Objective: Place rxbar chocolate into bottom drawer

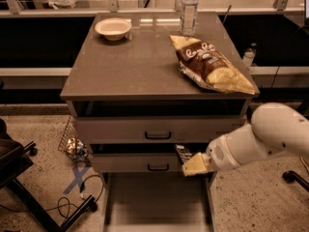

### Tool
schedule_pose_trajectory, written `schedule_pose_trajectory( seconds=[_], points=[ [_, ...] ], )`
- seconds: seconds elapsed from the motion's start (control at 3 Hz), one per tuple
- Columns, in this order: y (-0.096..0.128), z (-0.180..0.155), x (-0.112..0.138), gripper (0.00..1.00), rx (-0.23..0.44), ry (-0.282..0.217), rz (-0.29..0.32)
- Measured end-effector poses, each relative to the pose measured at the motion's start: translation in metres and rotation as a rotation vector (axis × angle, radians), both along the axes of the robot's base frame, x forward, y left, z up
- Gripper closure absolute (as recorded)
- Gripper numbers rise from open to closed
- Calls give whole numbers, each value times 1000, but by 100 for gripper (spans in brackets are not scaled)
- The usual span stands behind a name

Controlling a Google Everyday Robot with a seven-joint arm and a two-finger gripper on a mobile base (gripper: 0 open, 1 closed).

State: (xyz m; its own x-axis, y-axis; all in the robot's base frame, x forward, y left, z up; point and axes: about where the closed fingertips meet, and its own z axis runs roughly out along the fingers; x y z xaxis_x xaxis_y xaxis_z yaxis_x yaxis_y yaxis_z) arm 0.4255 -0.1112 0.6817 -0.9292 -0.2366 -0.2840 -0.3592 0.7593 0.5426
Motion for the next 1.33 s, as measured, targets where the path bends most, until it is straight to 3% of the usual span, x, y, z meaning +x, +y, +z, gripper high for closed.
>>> schedule_pose_trajectory(
  seconds=[0.33, 0.67, 1.0, 1.33],
  points=[
    [-16, -53, -12, 100, 58, 26, -1],
    [-24, -111, -18, 100, 117, 98, -4],
    [-23, -114, -18, 100, 121, 101, -4],
    [-6, -158, -21, 100, 194, 158, 4]
  ],
)
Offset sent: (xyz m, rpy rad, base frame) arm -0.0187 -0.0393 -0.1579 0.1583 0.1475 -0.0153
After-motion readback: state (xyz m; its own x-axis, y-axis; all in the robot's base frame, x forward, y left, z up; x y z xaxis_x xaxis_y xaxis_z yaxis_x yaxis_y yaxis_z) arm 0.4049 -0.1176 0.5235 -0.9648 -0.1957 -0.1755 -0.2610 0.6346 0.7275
